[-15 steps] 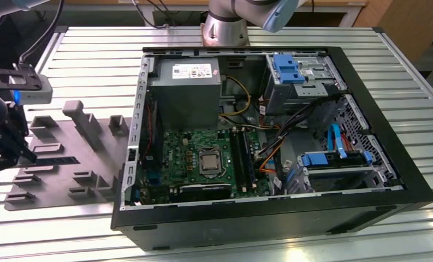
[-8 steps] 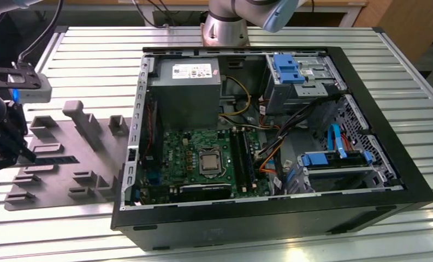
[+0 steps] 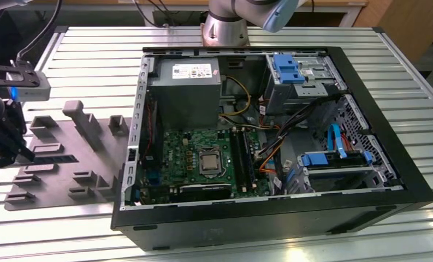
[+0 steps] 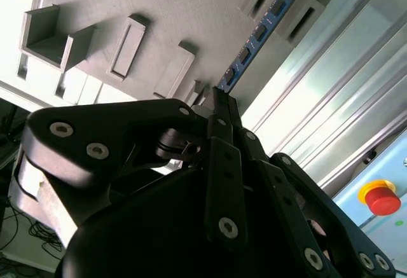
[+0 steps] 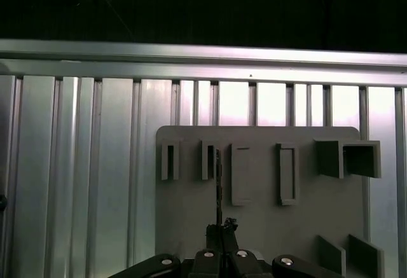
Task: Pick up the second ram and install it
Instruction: 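Pick up the second ram and move it above second insertion slot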
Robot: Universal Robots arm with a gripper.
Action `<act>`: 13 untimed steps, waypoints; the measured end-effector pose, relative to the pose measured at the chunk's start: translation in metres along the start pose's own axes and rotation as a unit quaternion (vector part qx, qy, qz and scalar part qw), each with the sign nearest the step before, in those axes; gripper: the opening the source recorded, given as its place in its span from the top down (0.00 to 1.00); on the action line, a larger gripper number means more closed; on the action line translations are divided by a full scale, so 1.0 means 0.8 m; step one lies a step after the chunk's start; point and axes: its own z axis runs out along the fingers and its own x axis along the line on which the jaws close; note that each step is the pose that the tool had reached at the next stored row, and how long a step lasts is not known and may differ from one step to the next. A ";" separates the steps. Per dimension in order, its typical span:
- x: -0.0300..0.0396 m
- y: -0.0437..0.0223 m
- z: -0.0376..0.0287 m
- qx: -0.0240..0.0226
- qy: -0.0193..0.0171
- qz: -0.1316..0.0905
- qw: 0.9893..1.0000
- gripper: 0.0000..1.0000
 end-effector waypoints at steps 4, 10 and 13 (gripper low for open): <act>-0.0002 0.0001 -0.0036 0.000 0.000 0.000 1.000 0.88; -0.0005 0.0005 -0.0107 0.000 0.000 0.000 1.000 0.88; -0.0007 0.0006 -0.0140 0.000 0.000 0.000 1.000 0.88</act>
